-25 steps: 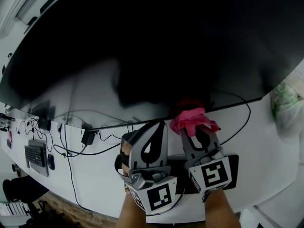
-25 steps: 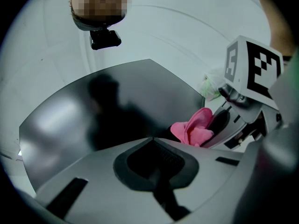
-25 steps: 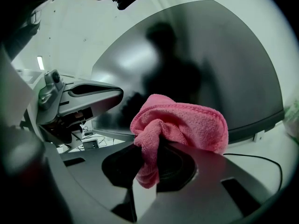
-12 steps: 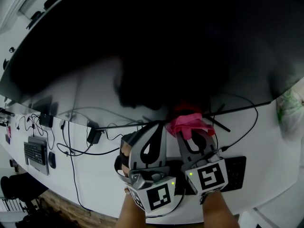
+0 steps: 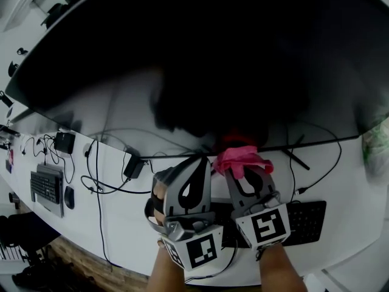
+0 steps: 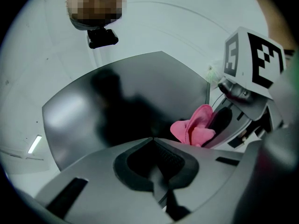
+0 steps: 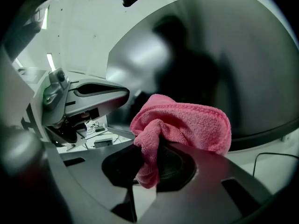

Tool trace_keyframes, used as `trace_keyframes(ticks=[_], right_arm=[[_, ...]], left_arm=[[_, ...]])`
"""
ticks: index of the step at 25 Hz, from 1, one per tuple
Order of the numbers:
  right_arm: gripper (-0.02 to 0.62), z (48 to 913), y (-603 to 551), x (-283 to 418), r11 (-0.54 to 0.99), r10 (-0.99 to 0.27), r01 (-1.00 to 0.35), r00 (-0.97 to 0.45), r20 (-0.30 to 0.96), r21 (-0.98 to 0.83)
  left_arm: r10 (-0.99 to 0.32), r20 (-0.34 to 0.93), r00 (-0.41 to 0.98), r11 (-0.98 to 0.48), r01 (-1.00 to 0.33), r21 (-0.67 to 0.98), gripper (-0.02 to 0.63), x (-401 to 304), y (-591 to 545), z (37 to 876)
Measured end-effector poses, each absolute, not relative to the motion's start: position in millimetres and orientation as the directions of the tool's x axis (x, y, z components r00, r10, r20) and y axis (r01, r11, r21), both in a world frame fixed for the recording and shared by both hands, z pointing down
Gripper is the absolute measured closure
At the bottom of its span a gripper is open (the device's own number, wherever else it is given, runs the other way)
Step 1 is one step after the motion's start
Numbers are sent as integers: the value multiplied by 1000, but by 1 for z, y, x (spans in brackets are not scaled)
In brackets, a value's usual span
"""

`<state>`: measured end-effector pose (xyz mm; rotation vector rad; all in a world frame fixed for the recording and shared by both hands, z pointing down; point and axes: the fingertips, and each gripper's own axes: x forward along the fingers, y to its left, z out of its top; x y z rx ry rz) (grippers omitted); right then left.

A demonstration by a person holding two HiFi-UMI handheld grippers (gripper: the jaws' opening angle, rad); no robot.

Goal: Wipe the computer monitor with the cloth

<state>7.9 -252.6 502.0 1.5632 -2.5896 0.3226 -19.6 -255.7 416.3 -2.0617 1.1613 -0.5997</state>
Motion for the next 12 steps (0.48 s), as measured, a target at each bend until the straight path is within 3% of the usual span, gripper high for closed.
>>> trace_keyframes(ticks=[12], right_arm=[[532,500,-264,-68,523,-826,-847,-531,192,-92]], left_arm=[[-908,46,417,-309,-589,-747,600,-99,-262,416]])
